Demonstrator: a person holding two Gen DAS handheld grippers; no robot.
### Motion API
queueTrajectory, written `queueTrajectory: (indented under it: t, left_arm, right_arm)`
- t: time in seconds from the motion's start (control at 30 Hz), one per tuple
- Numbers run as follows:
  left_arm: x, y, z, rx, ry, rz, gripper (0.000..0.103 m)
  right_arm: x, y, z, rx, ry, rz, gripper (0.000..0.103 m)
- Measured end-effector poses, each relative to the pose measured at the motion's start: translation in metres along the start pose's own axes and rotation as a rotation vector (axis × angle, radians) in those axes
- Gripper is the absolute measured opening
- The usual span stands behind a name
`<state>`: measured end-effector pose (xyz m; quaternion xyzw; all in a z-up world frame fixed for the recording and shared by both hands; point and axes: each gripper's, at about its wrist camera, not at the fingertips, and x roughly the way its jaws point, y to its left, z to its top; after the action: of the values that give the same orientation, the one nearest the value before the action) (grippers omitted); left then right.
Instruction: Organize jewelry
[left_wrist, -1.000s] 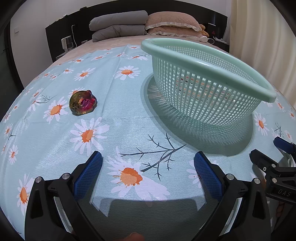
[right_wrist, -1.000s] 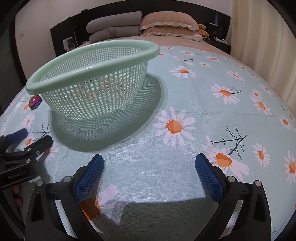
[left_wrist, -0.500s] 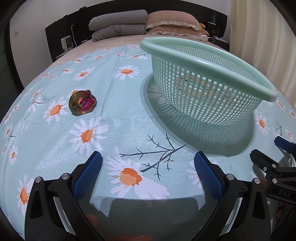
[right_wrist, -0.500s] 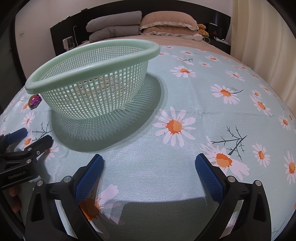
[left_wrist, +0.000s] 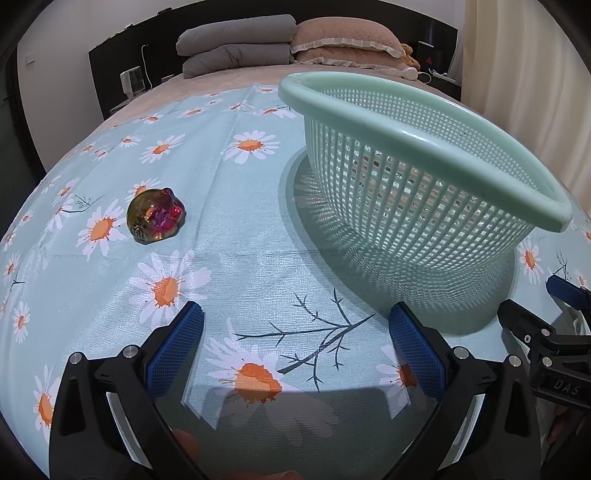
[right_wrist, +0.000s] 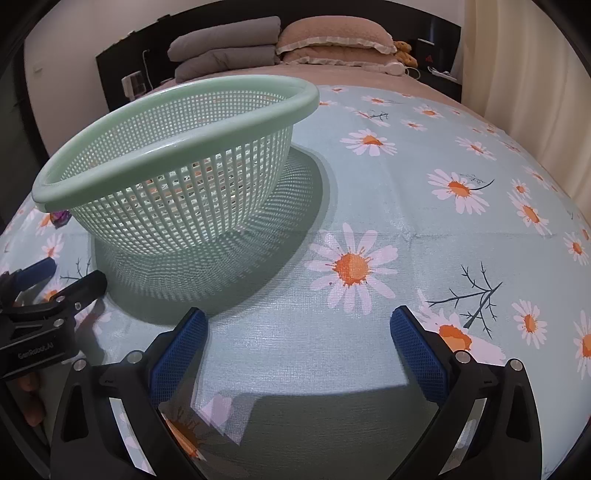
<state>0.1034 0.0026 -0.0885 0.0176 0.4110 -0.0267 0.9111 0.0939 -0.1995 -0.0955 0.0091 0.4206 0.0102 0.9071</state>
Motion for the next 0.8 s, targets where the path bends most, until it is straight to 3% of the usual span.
queueTrajectory:
  t: [0.53, 0.8]
  left_arm:
    - [0.001, 0.000, 0.002, -0.011, -0.011, 0.004, 0.099]
    - [-0.022, -0.003, -0.012, 0.014, -0.062, 0.011, 0.098]
  right_arm:
    - [-0.002, 0.001, -0.002, 0.009, -0.009, -0.010, 0.096]
    - [-0.024, 0.003, -0.018, 0.014, -0.069, -0.017, 0.096]
